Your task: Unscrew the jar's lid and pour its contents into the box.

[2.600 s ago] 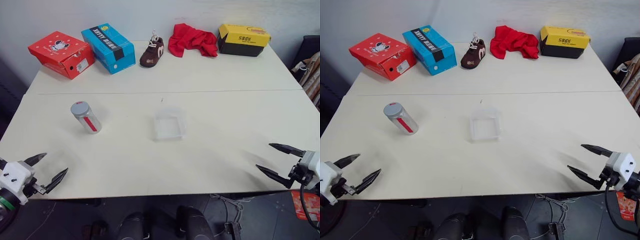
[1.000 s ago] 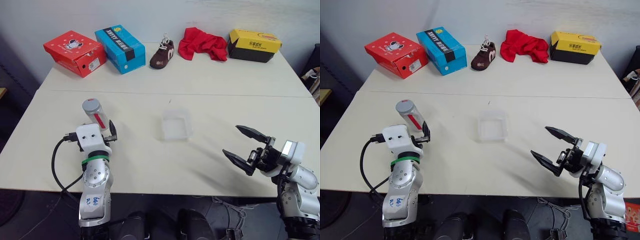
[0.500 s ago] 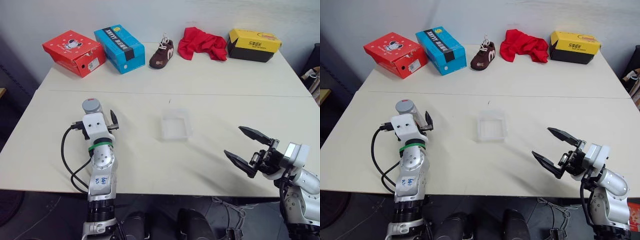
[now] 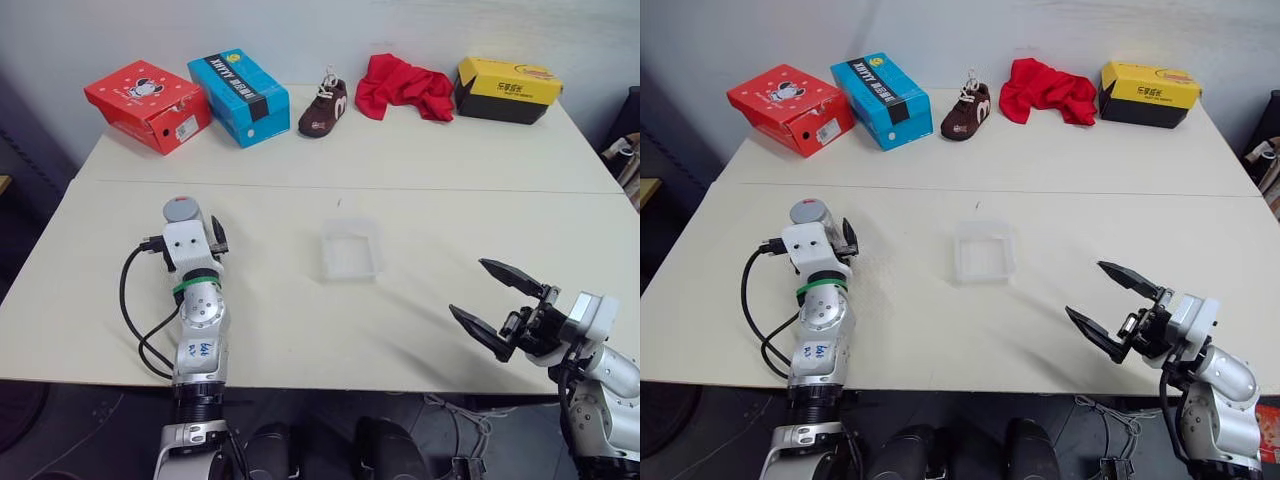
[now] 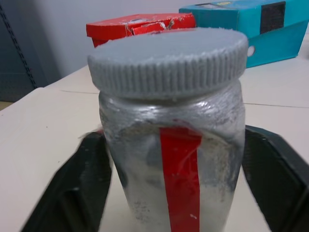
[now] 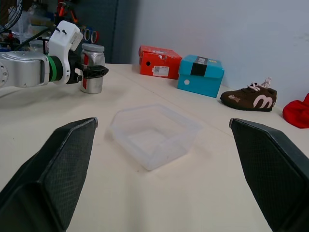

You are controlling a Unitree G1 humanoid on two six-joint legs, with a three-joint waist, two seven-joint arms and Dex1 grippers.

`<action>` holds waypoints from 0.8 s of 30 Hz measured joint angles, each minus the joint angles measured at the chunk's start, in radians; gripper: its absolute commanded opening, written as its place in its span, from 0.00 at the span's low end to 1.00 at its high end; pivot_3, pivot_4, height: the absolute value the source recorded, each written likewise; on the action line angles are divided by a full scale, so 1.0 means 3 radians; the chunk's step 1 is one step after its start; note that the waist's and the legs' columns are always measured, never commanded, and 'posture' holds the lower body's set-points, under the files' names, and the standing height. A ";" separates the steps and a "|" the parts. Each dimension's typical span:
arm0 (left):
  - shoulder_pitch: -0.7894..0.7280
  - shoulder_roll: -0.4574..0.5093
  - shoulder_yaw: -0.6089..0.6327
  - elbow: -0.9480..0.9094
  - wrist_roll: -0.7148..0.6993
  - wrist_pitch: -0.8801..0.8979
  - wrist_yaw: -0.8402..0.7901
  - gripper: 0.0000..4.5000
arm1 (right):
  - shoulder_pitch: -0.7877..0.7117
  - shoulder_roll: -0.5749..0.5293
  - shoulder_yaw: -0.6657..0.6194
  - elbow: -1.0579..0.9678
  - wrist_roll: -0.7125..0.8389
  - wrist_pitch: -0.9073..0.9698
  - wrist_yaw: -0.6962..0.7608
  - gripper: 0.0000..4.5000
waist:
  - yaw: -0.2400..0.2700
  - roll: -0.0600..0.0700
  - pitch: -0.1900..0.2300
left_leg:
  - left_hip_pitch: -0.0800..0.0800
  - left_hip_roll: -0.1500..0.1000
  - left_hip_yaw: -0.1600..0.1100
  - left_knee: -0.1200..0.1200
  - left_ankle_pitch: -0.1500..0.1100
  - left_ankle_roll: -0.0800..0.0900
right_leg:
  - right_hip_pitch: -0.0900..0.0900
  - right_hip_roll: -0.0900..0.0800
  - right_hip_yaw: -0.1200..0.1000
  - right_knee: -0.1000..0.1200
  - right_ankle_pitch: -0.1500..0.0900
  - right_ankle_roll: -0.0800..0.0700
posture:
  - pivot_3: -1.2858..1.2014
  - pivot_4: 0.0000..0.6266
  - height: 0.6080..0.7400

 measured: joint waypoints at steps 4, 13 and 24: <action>-0.0036 0.0002 0.0009 0.0051 -0.0006 -0.0020 -0.0007 0.52 | 0.0020 0.0023 0.0000 0.0028 -0.0001 -0.0038 0.0014 1.00 | 0.0000 0.0000 0.0000 | 0.0000 0.0000 0.0000 0.0000 0.0000 -0.0001 | 0.0000 0.0000 0.0000 0.0000 0.0000 0.0000 | 0.52 0.24 1.00; -0.0165 0.0904 0.0341 -0.0050 -0.1422 0.0014 -0.1909 0.52 | 0.0018 -0.0182 0.0010 -0.0316 0.0037 0.0513 -0.0394 1.00 | -0.0038 0.0003 0.0005 | -0.0003 0.0002 0.0000 0.0002 -0.0004 -0.0022 | -0.0012 -0.0002 0.0002 0.0013 -0.0003 -0.0005 | 0.52 0.24 1.00; -0.0647 0.1813 -0.0495 -0.0451 -0.2215 0.0975 -0.4283 0.52 | -0.1720 -0.0616 0.0751 -0.1397 0.0879 0.2823 -0.1534 1.00 | -0.0109 0.0006 0.0009 | -0.0011 0.0001 -0.0001 0.0002 0.0006 -0.0010 | -0.0023 0.0001 0.0002 0.0018 -0.0006 -0.0011 | 0.52 0.24 1.00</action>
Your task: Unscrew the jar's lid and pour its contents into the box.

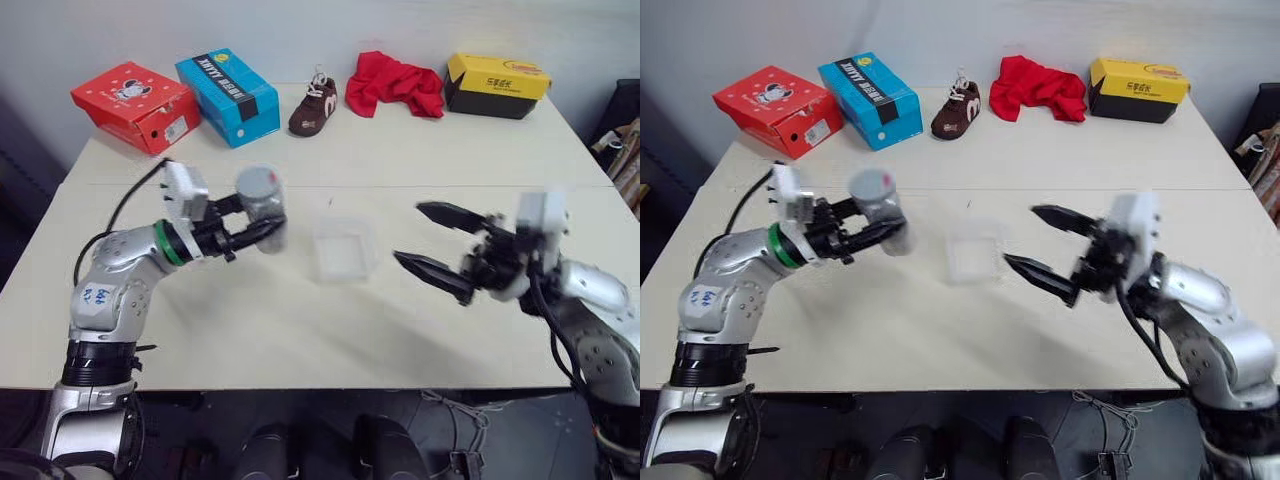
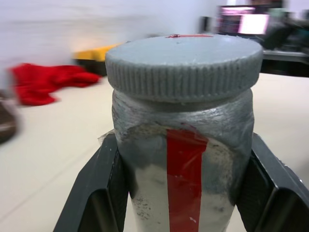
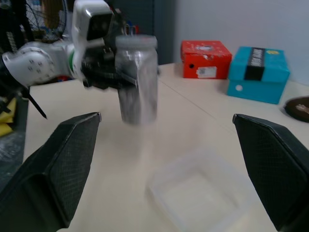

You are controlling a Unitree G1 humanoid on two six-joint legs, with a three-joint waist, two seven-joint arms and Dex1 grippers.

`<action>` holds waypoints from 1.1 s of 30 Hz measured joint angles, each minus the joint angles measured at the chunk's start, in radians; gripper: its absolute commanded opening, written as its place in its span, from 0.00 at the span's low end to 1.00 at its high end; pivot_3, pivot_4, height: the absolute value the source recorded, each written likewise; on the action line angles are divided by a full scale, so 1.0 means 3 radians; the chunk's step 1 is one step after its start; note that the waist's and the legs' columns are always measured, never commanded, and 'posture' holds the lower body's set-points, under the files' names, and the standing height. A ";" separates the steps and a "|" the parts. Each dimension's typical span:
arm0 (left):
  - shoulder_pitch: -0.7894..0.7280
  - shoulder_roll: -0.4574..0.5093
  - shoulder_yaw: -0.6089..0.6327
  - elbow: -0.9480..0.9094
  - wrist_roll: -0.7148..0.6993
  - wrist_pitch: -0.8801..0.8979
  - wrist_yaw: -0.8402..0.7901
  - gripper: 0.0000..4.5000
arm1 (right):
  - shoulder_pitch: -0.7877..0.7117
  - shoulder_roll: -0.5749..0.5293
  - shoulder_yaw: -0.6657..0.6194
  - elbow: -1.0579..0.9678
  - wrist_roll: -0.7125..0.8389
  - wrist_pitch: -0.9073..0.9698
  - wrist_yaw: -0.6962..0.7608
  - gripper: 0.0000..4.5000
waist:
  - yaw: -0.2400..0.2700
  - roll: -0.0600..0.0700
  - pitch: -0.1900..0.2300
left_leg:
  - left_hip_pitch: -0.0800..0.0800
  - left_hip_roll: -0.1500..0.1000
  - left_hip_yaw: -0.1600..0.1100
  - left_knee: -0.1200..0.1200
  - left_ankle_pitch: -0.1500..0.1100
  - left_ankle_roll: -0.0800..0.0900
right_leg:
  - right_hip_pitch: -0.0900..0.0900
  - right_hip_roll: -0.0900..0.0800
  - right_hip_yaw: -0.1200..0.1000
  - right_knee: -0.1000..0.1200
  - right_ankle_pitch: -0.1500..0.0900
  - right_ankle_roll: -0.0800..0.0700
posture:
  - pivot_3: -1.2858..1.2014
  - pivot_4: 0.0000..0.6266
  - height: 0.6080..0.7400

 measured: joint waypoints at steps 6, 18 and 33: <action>-0.0072 -0.0115 -0.0199 -0.0121 0.0033 0.0004 -0.0151 0.52 | -0.0791 0.0374 0.0450 -0.0010 0.0014 0.0502 -0.0487 1.00 | 0.0007 0.0000 0.0000 | -0.0034 0.0000 0.0000 0.0003 0.0009 0.0002 | -0.0030 0.0014 -0.0019 0.0020 -0.0003 -0.0005 | 0.52 0.24 1.00; -0.0082 -0.0383 -0.0331 -0.0147 0.0135 -0.0030 -0.0151 0.52 | -0.1024 0.0448 0.0673 0.0117 -0.0237 0.0756 -0.0322 1.00 | 0.0010 0.0000 0.0000 | -0.0067 -0.0005 -0.0005 0.0048 0.0002 0.0028 | -0.0031 0.0024 -0.0043 0.0011 0.0014 0.0026 | 0.52 0.24 1.00; -0.0025 -0.0479 -0.0353 -0.0272 0.0193 -0.0038 -0.0101 0.52 | -0.0920 0.0523 0.0674 0.0120 -0.0403 0.0741 -0.0162 0.80 | 0.0010 0.0000 0.0000 | -0.0067 -0.0005 -0.0006 0.0048 0.0005 0.0028 | -0.0031 0.0023 -0.0044 0.0012 0.0014 0.0026 | 0.52 0.24 1.00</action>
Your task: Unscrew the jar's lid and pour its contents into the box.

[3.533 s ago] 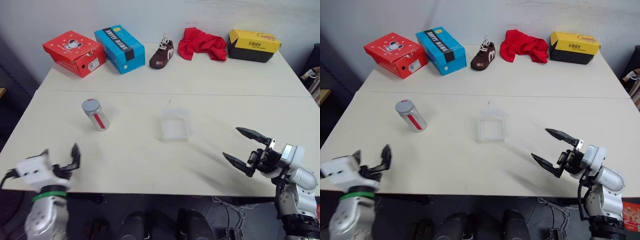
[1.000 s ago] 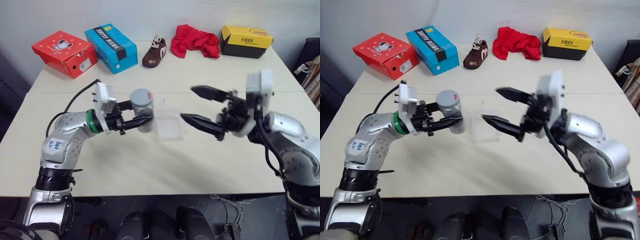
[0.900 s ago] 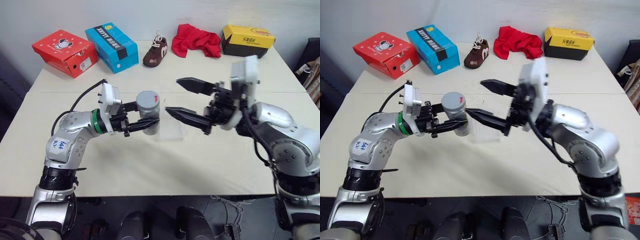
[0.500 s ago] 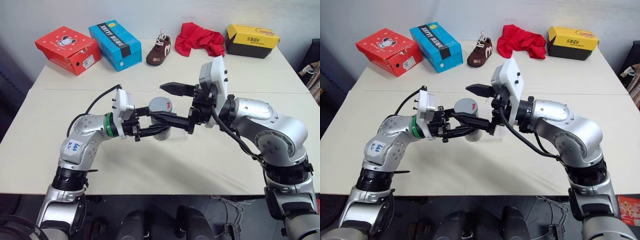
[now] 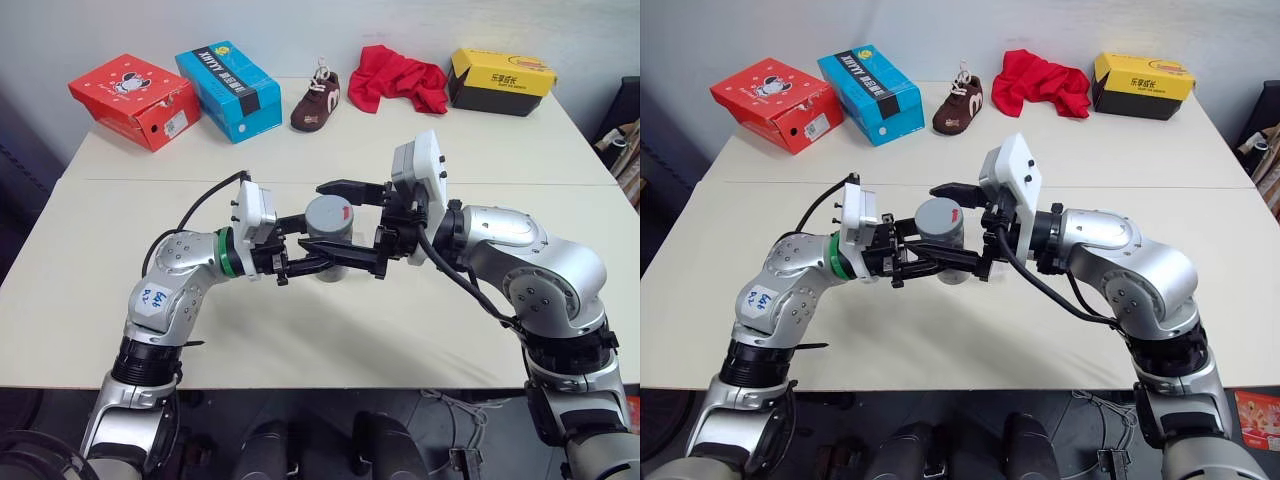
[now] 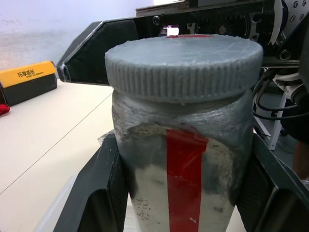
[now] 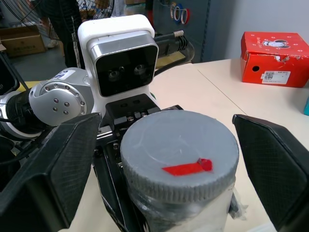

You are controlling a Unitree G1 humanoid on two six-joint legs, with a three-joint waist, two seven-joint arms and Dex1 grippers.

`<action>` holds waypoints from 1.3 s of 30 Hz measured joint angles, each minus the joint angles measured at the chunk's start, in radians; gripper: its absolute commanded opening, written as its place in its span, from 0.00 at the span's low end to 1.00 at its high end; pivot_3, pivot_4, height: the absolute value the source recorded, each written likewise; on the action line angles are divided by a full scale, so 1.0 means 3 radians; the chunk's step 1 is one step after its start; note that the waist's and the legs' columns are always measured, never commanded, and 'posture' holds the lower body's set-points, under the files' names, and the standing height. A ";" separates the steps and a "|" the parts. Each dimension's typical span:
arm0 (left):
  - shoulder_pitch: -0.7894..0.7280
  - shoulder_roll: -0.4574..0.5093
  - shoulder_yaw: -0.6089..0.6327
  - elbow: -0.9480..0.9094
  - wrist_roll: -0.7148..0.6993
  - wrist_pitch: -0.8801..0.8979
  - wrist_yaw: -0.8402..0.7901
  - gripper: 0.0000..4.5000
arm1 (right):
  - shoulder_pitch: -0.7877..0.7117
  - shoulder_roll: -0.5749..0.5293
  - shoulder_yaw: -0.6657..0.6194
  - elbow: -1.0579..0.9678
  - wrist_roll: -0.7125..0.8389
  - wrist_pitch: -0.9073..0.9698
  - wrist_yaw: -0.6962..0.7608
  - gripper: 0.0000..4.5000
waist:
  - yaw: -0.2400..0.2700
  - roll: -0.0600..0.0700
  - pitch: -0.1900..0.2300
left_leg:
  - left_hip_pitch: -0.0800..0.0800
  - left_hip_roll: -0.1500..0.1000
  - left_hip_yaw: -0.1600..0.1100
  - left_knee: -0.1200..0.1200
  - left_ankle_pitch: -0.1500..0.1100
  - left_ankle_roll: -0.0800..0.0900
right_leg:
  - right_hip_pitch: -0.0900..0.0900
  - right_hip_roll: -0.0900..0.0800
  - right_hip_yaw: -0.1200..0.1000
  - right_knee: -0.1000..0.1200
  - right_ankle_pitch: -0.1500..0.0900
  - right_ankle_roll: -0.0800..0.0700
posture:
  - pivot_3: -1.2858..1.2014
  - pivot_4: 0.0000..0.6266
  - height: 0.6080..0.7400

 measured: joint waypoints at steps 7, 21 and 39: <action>0.0000 0.0001 0.0003 0.0008 0.0018 -0.0021 -0.0046 0.52 | -0.0013 0.0038 -0.0008 0.0020 -0.0068 0.0000 0.0028 0.57 | 0.0002 0.0000 0.0000 | 0.0000 0.0000 0.0000 0.0000 0.0000 0.0000 | 0.0000 0.0000 0.0000 0.0000 0.0000 0.0000 | 0.52 0.24 1.00; -0.0055 0.0075 -0.0131 -0.0070 -0.0066 -0.0302 -0.0775 0.52 | -0.0392 -0.0265 0.0094 0.0507 -0.0115 -0.0292 0.1805 0.64 | -0.0009 0.0000 0.0000 | 0.0002 0.0000 -0.0001 0.0002 0.0001 0.0001 | 0.0002 0.0001 0.0000 0.0000 0.0000 0.0000 | 0.52 0.24 1.00; 0.0031 -0.0008 0.0007 -0.0204 -0.0032 0.0211 0.0105 0.52 | -0.0012 -0.0015 -0.0339 0.0262 -0.0095 -0.0406 0.1026 0.99 | 0.0003 0.0000 0.0000 | 0.0001 -0.0005 -0.0009 0.0005 0.0002 0.0002 | 0.0007 -0.0008 -0.0007 0.0003 0.0001 0.0002 | 0.52 0.24 1.00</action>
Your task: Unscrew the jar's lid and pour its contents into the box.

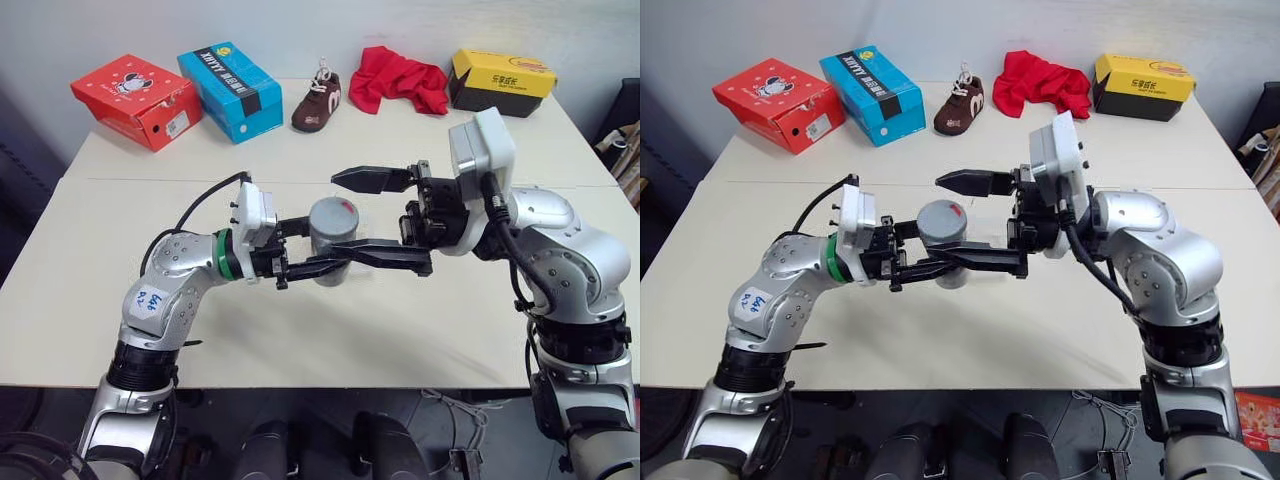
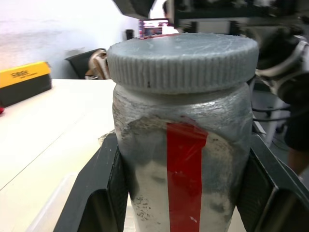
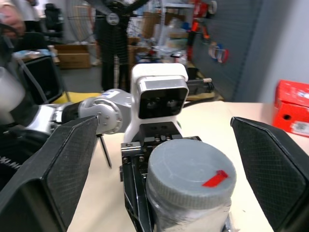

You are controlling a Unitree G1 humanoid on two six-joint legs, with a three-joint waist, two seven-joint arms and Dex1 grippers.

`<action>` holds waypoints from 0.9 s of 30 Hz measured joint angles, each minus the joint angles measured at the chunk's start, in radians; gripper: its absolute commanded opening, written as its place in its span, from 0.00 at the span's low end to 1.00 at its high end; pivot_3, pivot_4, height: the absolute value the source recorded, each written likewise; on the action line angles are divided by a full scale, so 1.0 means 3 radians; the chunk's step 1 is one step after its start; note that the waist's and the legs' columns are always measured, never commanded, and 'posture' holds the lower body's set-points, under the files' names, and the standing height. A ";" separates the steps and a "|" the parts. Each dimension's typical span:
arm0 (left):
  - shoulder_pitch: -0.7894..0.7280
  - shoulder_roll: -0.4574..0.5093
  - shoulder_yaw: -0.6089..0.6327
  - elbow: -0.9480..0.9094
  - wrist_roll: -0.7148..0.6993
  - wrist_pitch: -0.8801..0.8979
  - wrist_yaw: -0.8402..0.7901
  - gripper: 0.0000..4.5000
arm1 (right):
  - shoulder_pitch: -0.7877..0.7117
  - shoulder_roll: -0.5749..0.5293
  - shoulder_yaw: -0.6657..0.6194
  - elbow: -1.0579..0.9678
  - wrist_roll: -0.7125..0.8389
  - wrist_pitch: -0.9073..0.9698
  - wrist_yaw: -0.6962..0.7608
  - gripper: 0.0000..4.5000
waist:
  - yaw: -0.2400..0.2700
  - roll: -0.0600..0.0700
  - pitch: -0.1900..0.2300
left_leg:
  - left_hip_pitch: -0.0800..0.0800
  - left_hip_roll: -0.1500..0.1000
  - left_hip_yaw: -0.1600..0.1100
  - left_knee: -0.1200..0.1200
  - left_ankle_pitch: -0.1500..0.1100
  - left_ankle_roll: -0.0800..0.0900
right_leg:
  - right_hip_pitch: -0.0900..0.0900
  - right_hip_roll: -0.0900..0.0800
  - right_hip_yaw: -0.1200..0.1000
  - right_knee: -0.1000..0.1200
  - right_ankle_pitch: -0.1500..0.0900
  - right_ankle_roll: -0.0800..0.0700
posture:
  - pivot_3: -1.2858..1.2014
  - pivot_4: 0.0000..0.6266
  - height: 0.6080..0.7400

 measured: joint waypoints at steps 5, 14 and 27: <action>0.0004 -0.0020 -0.0085 -0.0004 0.0030 0.0025 0.0026 0.52 | -0.0009 0.0108 0.0175 0.0015 -0.0287 -0.0120 -0.0213 0.99 | -0.0004 0.0000 0.0000 | 0.0000 0.0000 0.0001 0.0000 0.0000 -0.0001 | -0.0001 0.0003 0.0001 0.0000 0.0000 0.0000 | 0.52 0.24 1.00; 0.0015 -0.0020 -0.0222 -0.0003 0.0128 -0.0058 -0.0078 0.52 | -0.0105 0.0132 0.0237 0.0189 -0.0446 -0.0172 -0.0202 0.99 | -0.0002 0.0000 0.0000 | 0.0000 0.0000 0.0001 0.0000 0.0001 -0.0001 | 0.0000 0.0003 0.0001 -0.0001 0.0000 0.0000 | 0.52 0.24 1.00; 0.0016 -0.0099 -0.0204 0.0000 0.0148 -0.0089 -0.0021 0.52 | -0.0084 0.0050 0.0267 0.0209 -0.0385 0.0053 0.0026 0.99 | 0.0000 0.0000 0.0000 | 0.0000 0.0000 0.0001 0.0000 0.0001 0.0000 | 0.0000 0.0002 0.0000 -0.0001 0.0000 0.0000 | 0.52 0.24 1.00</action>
